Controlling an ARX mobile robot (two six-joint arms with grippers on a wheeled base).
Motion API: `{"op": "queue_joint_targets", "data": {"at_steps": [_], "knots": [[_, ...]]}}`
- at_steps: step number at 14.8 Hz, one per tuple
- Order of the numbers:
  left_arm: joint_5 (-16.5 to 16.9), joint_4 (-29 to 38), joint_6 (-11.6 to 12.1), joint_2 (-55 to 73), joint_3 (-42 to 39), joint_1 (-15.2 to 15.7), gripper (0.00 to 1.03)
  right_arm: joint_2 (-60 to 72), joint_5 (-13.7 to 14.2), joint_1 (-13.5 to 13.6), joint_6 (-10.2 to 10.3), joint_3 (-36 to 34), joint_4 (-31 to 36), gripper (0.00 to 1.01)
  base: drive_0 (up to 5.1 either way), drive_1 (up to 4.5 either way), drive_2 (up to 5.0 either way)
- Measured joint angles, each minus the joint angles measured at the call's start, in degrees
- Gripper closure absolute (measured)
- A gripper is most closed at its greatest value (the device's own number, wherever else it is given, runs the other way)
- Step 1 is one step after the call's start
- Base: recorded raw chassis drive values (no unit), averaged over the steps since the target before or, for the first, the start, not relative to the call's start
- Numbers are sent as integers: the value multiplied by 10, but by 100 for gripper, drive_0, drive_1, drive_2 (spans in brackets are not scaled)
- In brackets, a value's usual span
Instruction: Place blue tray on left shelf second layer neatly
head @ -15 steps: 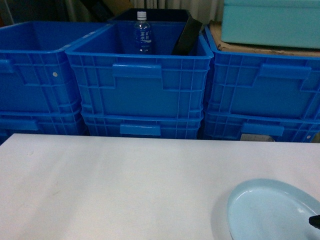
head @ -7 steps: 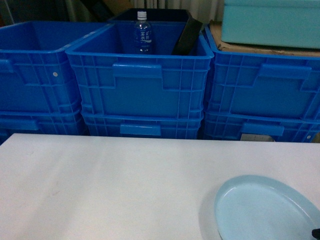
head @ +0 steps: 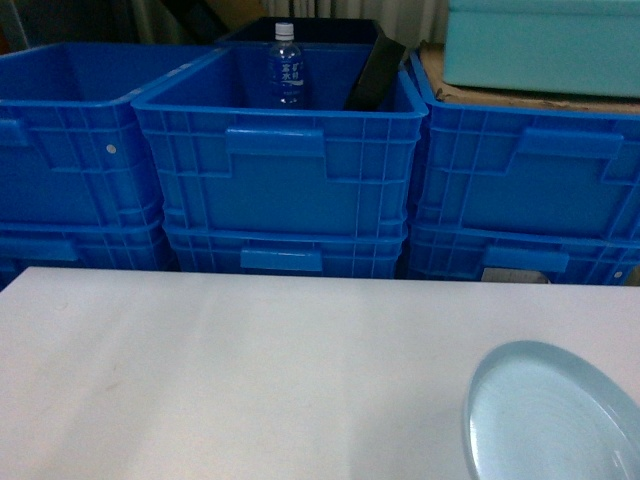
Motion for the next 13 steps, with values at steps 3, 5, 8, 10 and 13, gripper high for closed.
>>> {"op": "queue_joint_targets", "data": {"at_steps": [3, 5, 8, 10, 13], "knots": [[0, 0, 0, 0, 0, 0, 5, -78, -10, 10, 3, -7, -14, 99, 0, 0, 0], [0, 0, 0, 0, 0, 0, 5, -339, -4, 64, -12, 90, -60, 99, 0, 0, 0], [0, 0, 0, 0, 0, 0, 5, -505, 19, 76, -24, 126, -74, 99, 0, 0, 0], [0, 0, 0, 0, 0, 0, 5, -584, 29, 96, -10, 119, -91, 99, 0, 0, 0], [0, 0, 0, 0, 0, 0, 5, -699, 93, 128, -5, 72, -108, 99, 0, 0, 0]]}}
